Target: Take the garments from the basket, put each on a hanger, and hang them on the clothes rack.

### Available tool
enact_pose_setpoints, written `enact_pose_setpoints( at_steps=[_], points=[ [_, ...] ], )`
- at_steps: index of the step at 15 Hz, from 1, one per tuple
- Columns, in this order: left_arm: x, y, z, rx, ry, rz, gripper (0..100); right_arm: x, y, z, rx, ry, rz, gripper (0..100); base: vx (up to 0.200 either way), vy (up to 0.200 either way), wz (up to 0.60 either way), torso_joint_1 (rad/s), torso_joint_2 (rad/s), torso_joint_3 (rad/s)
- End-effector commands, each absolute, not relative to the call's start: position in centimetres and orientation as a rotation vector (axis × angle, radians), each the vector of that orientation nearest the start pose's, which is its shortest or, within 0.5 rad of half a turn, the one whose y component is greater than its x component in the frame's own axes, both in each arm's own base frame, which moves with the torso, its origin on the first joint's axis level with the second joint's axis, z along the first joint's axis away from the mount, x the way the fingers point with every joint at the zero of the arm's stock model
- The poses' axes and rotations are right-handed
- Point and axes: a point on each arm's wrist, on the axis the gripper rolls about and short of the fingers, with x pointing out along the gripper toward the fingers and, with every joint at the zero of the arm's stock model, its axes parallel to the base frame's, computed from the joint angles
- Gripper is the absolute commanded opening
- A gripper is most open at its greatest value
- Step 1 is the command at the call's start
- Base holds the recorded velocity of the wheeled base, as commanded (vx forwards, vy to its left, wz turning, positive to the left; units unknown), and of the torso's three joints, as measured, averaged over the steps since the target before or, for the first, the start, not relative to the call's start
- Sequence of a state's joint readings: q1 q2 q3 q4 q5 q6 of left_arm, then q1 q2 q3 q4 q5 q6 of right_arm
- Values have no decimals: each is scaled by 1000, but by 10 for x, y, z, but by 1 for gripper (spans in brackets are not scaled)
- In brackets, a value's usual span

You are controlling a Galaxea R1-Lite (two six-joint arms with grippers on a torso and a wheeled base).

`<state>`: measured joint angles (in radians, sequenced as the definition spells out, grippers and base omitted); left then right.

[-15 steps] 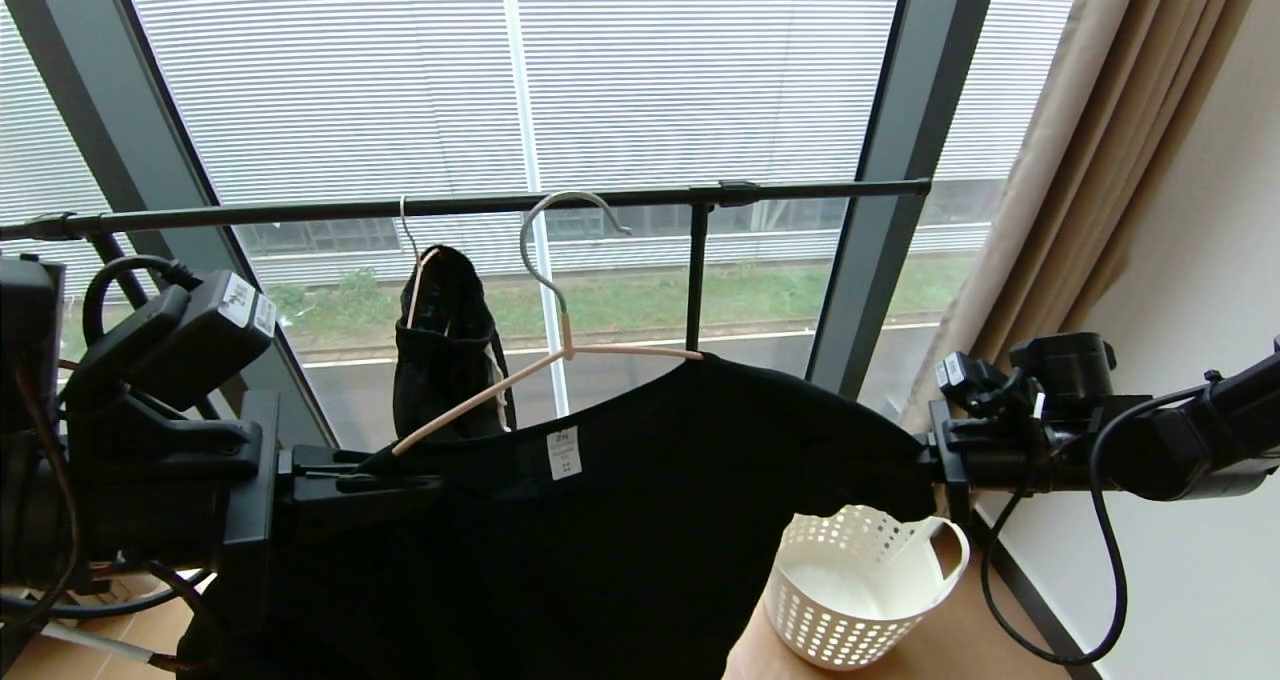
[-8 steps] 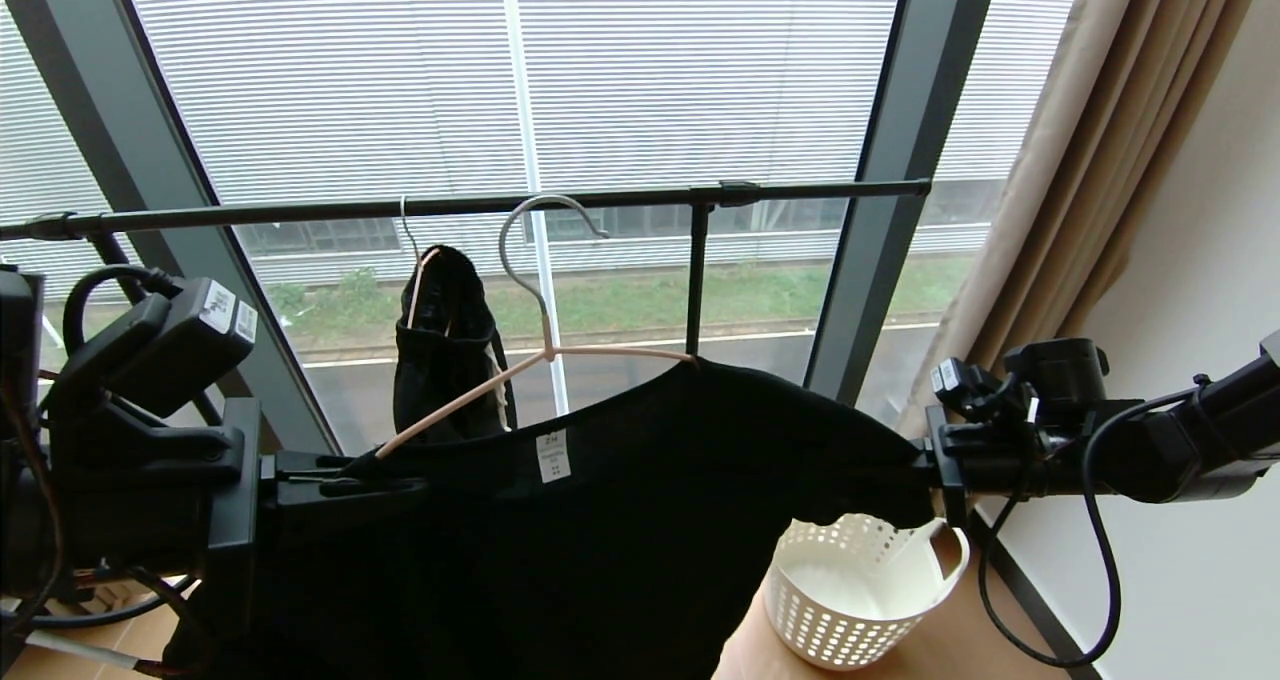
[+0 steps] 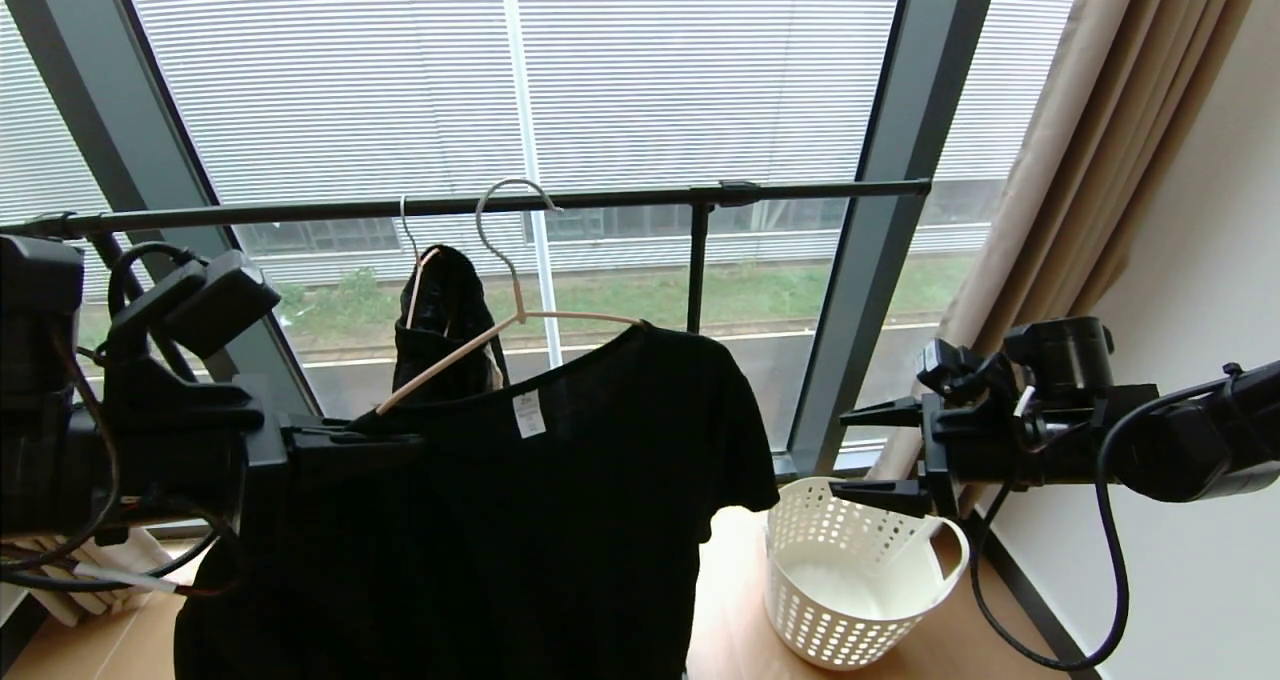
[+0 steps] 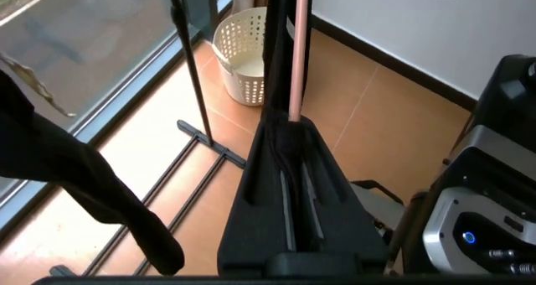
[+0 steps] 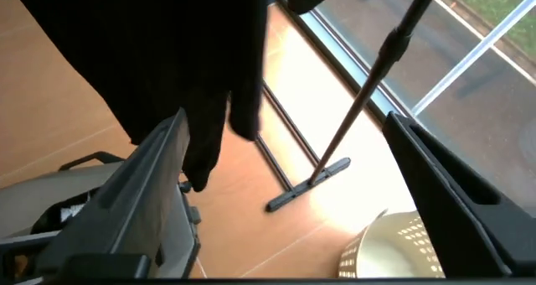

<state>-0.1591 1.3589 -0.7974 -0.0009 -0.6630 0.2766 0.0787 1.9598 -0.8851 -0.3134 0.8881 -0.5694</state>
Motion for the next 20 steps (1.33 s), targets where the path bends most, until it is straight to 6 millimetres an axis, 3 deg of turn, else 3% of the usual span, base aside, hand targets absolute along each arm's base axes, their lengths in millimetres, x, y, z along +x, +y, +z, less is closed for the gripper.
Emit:
enact_pose_setpoints(
  at_steps=[1,4,9,20],
  points=[
    [232,-54,213,55,500,-796,0,310,65,139,-146,394,1082,100,0,0,0,0,0,0],
    [260,-74,220,6,530,-732,0,292,93,178,-34,406,943,100,0,0,0,0,0,0],
    [303,-115,209,30,582,-551,0,285,140,202,19,343,633,100,0,0,0,0,0,0],
    [366,-136,200,-84,531,-329,0,288,143,196,12,360,625,100,0,0,0,0,0,0]
  ],
)
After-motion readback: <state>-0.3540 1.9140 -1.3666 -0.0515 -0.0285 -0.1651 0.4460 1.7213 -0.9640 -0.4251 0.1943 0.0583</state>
